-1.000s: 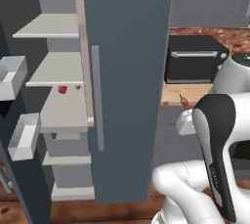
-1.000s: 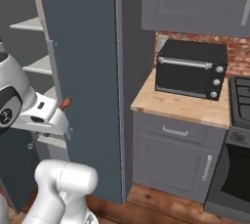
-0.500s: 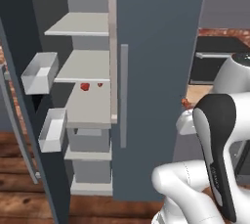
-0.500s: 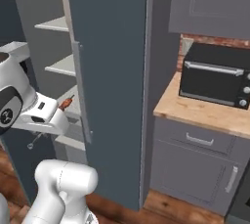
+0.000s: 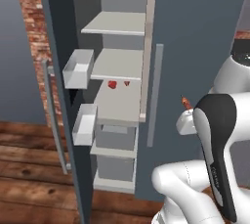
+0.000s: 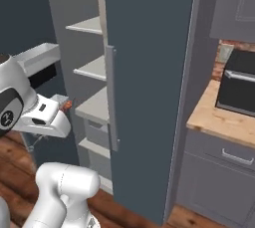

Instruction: Store the kebab skewer in the freezer for long-term storage. Close the freezer door after placing the cooked food.

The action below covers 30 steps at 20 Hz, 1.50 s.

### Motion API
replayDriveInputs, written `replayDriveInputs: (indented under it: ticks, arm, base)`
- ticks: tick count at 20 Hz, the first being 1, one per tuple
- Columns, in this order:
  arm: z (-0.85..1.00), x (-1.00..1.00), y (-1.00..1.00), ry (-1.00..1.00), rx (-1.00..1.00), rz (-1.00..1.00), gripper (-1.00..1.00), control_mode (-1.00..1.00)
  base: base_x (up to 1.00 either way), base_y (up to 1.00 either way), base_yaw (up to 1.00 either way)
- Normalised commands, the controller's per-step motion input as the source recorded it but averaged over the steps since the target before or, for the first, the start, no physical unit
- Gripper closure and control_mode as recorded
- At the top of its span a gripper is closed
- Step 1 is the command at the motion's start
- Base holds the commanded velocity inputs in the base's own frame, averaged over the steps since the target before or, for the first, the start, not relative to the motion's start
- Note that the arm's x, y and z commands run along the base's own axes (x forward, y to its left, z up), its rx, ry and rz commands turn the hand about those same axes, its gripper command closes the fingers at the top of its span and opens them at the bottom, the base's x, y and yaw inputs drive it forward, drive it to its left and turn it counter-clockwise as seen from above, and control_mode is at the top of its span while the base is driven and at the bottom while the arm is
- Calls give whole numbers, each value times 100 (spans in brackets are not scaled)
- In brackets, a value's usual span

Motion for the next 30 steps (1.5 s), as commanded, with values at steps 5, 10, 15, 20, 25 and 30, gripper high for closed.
replayDriveInputs:
  ticks: [5, 10, 15, 20, 25, 30]
  arm:
    - [0, 0, 0, 0, 0, 0, 100, 100]
    - [0, 0, 0, 0, 0, 0, 100, 100]
    - [0, 0, 0, 0, 0, 0, 100, 100]
    - [0, 0, 0, 0, 0, 0, 100, 100]
    - [0, 0, 0, 0, 0, 0, 100, 100]
    - [0, 0, 0, 0, 0, 0, 100, 100]
  base:
    - [16, 51, 24]
    - [26, 18, 3]
    - [35, 4, 0]
    - [41, 12, -1]
    - [44, 16, 0]
    - [45, 28, -1]
